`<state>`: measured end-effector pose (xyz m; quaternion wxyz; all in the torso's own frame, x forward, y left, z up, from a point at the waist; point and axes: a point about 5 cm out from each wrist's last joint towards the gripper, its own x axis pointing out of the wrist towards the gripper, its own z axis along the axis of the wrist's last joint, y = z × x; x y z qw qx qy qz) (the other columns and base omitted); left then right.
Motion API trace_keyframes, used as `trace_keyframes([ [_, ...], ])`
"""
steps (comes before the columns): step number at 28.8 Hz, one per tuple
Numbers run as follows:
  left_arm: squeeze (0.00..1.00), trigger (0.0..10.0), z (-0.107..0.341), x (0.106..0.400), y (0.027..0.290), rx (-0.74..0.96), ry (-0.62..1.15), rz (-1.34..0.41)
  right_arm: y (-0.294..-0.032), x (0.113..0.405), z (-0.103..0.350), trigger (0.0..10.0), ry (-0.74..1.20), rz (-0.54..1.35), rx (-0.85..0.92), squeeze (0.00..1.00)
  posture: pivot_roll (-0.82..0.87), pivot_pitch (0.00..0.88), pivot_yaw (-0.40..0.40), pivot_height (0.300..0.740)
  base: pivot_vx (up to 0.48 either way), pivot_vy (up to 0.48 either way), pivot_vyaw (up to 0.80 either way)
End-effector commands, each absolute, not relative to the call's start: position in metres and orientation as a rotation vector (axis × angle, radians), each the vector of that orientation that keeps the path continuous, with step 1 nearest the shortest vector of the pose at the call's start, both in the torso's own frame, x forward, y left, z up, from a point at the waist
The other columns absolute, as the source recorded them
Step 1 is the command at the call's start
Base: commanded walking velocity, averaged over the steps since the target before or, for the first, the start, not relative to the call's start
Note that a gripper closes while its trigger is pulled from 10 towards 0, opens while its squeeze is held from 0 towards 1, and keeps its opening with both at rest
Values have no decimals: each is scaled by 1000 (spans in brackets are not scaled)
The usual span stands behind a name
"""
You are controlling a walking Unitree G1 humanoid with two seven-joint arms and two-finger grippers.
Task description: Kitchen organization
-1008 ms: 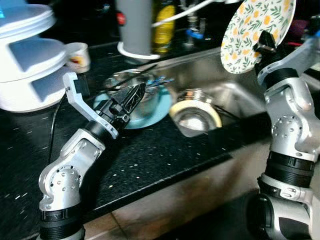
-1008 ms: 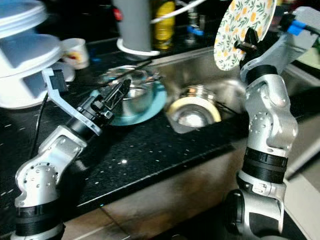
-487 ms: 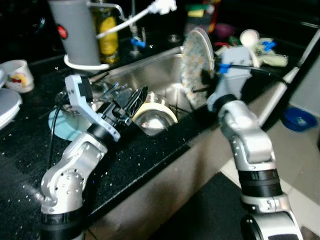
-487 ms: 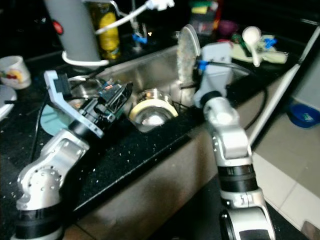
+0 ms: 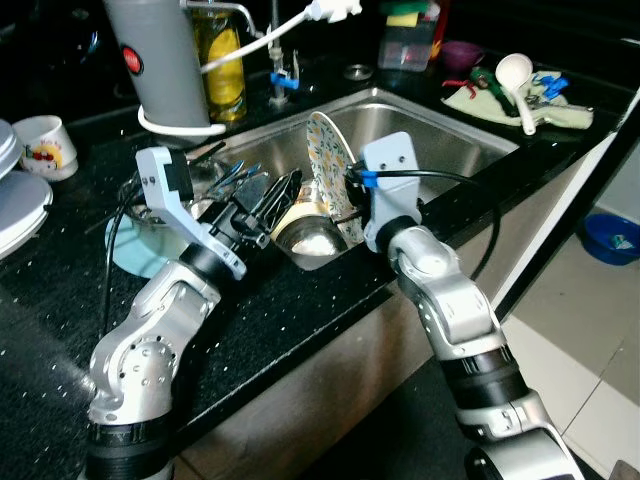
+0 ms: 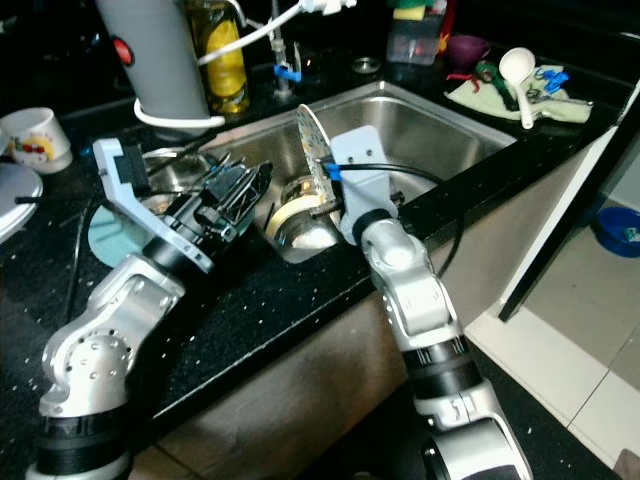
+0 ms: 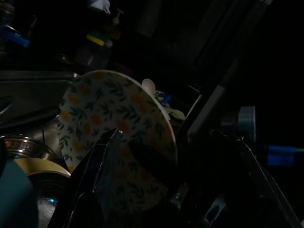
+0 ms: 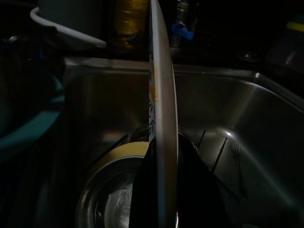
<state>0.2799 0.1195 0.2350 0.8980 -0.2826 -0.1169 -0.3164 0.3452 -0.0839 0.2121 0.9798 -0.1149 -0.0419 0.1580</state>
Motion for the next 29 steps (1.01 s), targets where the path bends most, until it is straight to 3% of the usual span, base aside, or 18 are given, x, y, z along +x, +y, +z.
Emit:
trace_keyframes([
  [1, 0, 10000, 233, 280, 120, -564, -242, -649, -81, 346, 214, 10000, -114, 310, -237, 1000, 32, 0, -21, 740, 0, 0, 0],
  [7, 0, 10000, 229, 280, 117, -539, -221, -644, -88, 346, 215, 10000, -127, 258, -177, 1000, 29, 2, -19, 740, 0, 0, 0],
  [8, 0, 10000, 228, 279, 116, -533, -214, -646, -91, 346, 215, 10000, -128, 245, -153, 902, 29, 3, -19, 740, 0, 0, 0],
  [9, 0, 10000, 227, 279, 115, -527, -207, -647, -94, 347, 216, 10000, -130, 232, -128, 318, 29, 3, -18, 740, 0, 0, 0],
  [10, 0, 10000, 225, 279, 113, -517, -201, -649, -99, 347, 217, 10000, -141, 212, -74, 0, 29, 3, -18, 740, 0, 0, 0],
  [12, 0, 10000, 225, 279, 113, -512, -198, -649, -102, 347, 219, 10000, -149, 207, -35, 0, 29, 3, -18, 740, 0, 0, 0],
  [15, 0, 10000, 224, 279, 110, -491, -194, -654, -108, 345, 227, 10000, -191, 219, 157, 0, 28, 2, -18, 740, 0, 0, 0],
  [16, 0, 10000, 222, 279, 108, -480, -188, -662, -111, 343, 229, 10000, -204, 272, 326, 0, 25, 0, -20, 740, 0, 0, 0],
  [18, 0, 10000, 221, 279, 107, -476, -186, -664, -111, 342, 229, 10000, -209, 289, 377, 0, 25, 0, -20, 740, 0, 0, 0],
  [22, 0, 10000, 214, 276, 96, -444, -153, -684, -126, 331, 237, 10000, -318, 390, 642, 0, 20, 1, -16, 740, 0, 0, 0],
  [29, 0, 10000, 216, 273, 82, -438, -151, -723, -138, 331, 236, 10000, -337, 382, 713, 0, 8, 4, -8, 740, 0, 0, 0],
])
